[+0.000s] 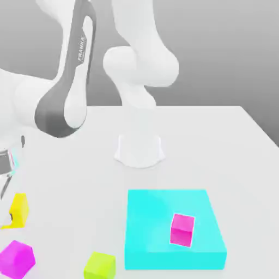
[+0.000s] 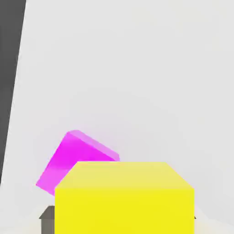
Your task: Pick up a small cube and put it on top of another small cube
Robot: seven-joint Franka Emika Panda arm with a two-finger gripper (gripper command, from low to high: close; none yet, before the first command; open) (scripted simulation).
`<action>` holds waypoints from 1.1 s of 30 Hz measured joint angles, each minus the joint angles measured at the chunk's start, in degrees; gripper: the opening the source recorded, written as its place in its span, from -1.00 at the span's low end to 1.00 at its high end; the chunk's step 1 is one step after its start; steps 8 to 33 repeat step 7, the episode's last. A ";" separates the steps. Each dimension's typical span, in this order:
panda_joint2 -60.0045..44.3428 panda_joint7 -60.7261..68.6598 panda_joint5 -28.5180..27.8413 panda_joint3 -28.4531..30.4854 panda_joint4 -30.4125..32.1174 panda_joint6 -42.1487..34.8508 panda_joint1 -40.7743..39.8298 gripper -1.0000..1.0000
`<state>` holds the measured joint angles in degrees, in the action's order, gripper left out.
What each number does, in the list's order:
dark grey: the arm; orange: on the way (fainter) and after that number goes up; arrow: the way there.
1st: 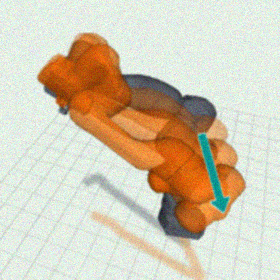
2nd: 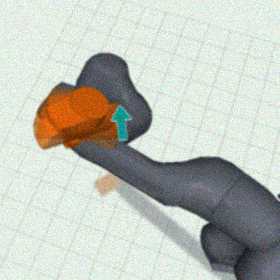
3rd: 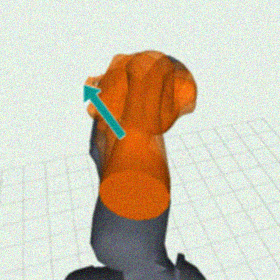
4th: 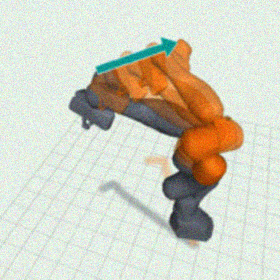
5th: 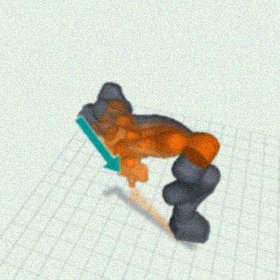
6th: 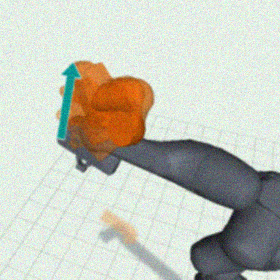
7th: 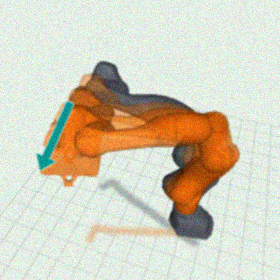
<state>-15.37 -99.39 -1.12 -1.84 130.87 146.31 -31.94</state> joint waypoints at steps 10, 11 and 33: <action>-6.89 -0.57 -0.25 0.10 -1.09 5.81 0.27 1.00; -6.89 -0.57 -0.25 0.10 -1.09 5.81 0.27 1.00; -6.89 -0.57 -0.25 0.10 -1.09 5.81 0.27 1.00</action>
